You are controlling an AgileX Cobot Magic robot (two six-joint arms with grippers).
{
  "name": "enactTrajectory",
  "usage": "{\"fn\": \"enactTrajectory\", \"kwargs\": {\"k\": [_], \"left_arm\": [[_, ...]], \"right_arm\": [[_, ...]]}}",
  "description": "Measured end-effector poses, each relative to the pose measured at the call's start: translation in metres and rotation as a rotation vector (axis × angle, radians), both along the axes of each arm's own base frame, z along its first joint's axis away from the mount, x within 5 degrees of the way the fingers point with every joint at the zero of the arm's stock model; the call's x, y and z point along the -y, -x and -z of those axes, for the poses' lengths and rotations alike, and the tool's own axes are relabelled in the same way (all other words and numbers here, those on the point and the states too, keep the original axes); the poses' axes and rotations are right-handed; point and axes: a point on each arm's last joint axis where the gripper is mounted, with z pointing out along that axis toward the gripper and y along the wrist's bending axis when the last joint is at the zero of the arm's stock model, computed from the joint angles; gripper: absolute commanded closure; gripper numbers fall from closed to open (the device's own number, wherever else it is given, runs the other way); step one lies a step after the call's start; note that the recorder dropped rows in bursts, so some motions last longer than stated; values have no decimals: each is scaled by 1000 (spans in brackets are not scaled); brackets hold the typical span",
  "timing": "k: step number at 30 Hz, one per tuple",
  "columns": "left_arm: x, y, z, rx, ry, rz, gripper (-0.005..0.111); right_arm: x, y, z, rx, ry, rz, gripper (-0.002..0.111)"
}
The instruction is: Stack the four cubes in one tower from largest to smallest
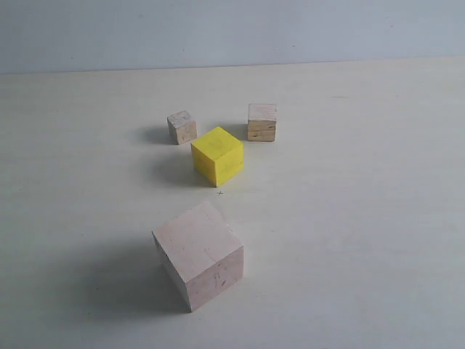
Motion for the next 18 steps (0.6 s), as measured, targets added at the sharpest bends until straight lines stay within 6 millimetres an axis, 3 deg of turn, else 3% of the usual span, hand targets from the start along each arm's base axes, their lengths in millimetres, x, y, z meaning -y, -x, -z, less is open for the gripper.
{"fn": "enactTrajectory", "kwargs": {"k": [6, 13, 18], "left_arm": [[0, 1, -21, 47, 62, 7, 107], [2, -19, -52, -138, 86, 28, 107], [12, -36, -61, -338, 89, 132, 107]], "right_arm": [[-6, -14, 7, -40, 4, 0, 108], [-28, -45, 13, -162, 82, -108, 108], [-47, -63, 17, -226, 114, -249, 108]]}}
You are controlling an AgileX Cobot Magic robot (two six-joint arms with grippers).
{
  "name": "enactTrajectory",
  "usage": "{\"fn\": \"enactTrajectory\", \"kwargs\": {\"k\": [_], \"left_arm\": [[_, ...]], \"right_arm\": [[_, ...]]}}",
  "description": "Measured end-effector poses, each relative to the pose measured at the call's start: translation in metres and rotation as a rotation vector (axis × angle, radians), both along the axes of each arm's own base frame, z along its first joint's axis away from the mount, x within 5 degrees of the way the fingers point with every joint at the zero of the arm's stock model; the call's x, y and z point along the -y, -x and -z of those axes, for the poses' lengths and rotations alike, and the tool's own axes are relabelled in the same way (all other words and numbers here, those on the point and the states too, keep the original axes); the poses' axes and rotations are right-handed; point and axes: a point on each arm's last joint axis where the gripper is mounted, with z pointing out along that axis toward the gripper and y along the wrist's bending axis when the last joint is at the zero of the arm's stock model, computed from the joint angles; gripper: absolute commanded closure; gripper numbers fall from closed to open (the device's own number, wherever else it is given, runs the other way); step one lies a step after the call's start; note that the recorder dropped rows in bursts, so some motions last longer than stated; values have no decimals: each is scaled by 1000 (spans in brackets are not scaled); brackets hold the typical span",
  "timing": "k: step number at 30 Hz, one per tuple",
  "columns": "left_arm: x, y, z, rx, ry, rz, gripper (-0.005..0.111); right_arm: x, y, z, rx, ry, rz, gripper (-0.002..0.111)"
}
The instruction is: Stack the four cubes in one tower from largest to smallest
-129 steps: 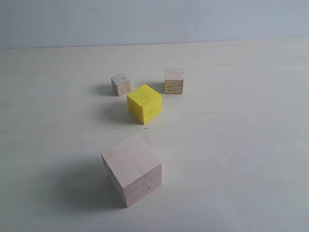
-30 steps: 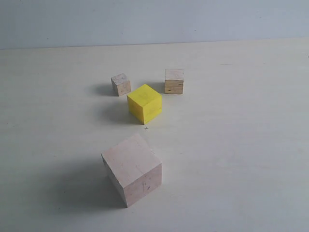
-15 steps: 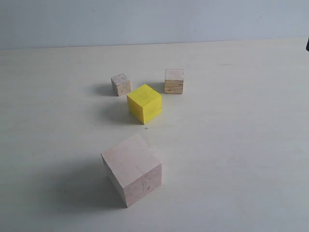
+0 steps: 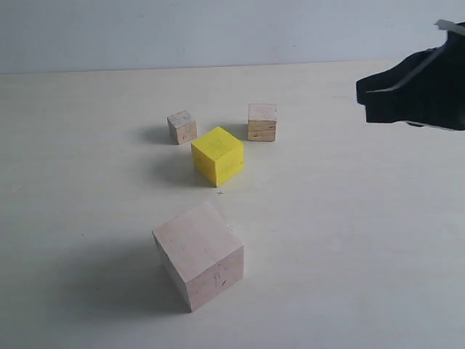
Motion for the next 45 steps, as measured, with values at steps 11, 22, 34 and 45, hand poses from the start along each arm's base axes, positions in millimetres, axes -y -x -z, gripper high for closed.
{"fn": "enactTrajectory", "kwargs": {"k": [11, 22, 34, 45], "left_arm": [[64, 11, 28, -396, -125, 758, 107], [71, 9, 22, -326, -76, 804, 107], [88, -24, 64, -686, -36, 802, 107], [113, -47, 115, -914, 61, 939, 107]], "right_arm": [[-6, -7, 10, -47, 24, -47, 108], [-6, -6, 11, -48, 28, -54, 108], [-6, -6, 11, -46, 29, -51, 108], [-6, -6, 11, -48, 26, -49, 108]]}}
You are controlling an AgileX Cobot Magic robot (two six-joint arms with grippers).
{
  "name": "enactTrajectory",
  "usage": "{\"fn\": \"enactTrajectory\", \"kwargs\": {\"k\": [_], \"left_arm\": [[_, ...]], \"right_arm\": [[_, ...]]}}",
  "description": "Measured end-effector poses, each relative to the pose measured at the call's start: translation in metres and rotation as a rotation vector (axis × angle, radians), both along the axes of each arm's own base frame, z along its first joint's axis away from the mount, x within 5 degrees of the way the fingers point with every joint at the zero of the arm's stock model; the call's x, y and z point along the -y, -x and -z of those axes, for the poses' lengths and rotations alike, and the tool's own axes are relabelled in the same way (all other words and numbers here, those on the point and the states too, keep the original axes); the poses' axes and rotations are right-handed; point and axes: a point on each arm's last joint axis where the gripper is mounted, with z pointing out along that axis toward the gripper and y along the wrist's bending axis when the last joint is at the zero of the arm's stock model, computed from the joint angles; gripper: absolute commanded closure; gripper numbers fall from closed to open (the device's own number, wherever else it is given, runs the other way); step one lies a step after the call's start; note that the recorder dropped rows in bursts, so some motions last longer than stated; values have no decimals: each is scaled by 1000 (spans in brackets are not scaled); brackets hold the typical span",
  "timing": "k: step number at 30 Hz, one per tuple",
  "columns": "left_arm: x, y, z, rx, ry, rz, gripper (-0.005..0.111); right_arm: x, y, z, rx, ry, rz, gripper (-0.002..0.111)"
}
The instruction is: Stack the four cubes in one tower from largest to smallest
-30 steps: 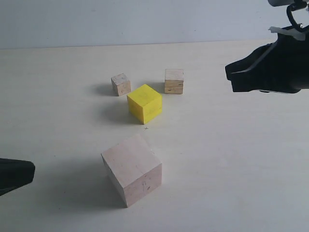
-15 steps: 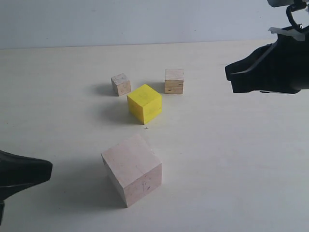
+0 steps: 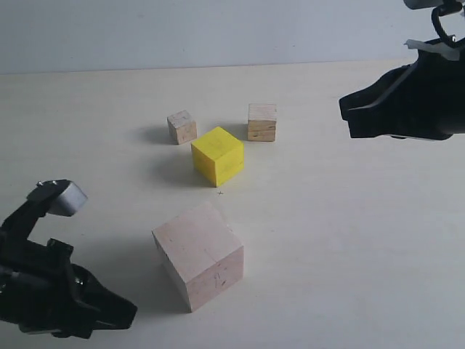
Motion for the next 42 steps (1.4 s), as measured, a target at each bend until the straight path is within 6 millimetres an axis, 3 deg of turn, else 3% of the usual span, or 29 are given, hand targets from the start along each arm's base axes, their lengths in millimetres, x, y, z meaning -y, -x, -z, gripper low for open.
{"fn": "enactTrajectory", "kwargs": {"k": [6, 13, 30, 42], "left_arm": [[15, -28, 24, -26, 27, -12, 107], [53, -50, 39, 2, -17, 70, 107], [68, -90, 25, 116, 31, -127, 107], [62, -103, 27, 181, -57, -244, 107]], "right_arm": [[0, 0, 0, 0, 0, 0, 108], [2, 0, 1, 23, 51, -16, 108], [2, 1, 3, 5, 58, -30, 108], [2, 2, 4, -12, 62, -25, 108]]}}
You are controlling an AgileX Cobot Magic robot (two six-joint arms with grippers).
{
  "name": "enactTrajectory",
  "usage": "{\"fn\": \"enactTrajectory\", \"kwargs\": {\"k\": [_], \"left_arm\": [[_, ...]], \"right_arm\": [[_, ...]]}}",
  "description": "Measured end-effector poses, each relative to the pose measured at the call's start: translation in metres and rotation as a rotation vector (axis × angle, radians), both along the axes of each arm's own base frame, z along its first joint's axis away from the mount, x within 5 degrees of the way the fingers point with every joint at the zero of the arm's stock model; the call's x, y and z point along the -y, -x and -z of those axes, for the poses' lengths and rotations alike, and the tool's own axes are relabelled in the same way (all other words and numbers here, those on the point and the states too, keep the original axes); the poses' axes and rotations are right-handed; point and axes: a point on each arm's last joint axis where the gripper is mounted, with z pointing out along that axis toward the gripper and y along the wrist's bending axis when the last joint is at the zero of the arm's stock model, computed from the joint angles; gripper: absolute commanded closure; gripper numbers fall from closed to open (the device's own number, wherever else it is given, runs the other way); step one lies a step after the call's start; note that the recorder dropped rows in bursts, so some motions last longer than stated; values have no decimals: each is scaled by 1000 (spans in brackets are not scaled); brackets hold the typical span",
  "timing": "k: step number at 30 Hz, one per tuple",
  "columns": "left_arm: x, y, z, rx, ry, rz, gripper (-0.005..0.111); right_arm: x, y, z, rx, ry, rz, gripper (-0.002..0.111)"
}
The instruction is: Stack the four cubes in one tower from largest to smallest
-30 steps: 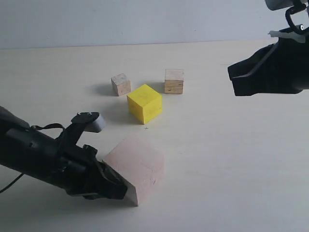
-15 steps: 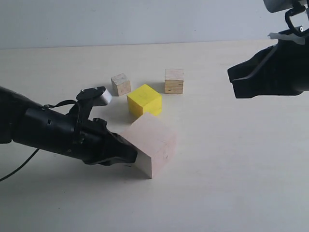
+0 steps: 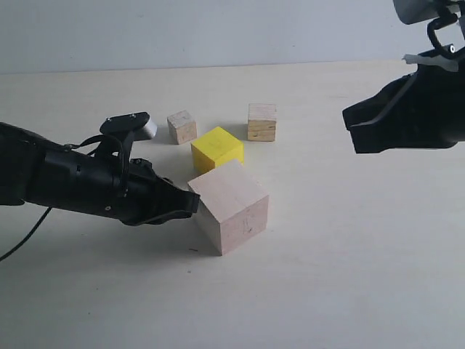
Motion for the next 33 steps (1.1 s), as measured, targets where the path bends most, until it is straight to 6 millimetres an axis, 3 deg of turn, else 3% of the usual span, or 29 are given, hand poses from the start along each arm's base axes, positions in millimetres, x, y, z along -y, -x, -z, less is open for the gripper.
{"fn": "enactTrajectory", "kwargs": {"k": [7, 10, 18, 25, 33], "left_arm": [[-6, -4, -8, 22, 16, -24, 107], [-9, 0, -17, 43, 29, -28, 107], [-20, 20, -17, 26, 21, -29, 107], [-21, 26, -18, 11, 40, -19, 107], [-22, 26, -17, 1, 39, -39, 107]], "right_arm": [[7, -4, 7, -28, 73, 74, 108], [7, -14, 18, -66, 102, 114, 108], [-6, -58, 79, -192, 99, 243, 108], [-20, -84, 130, -363, 110, 279, 108], [-41, -102, 125, -388, 19, 183, 108]]}}
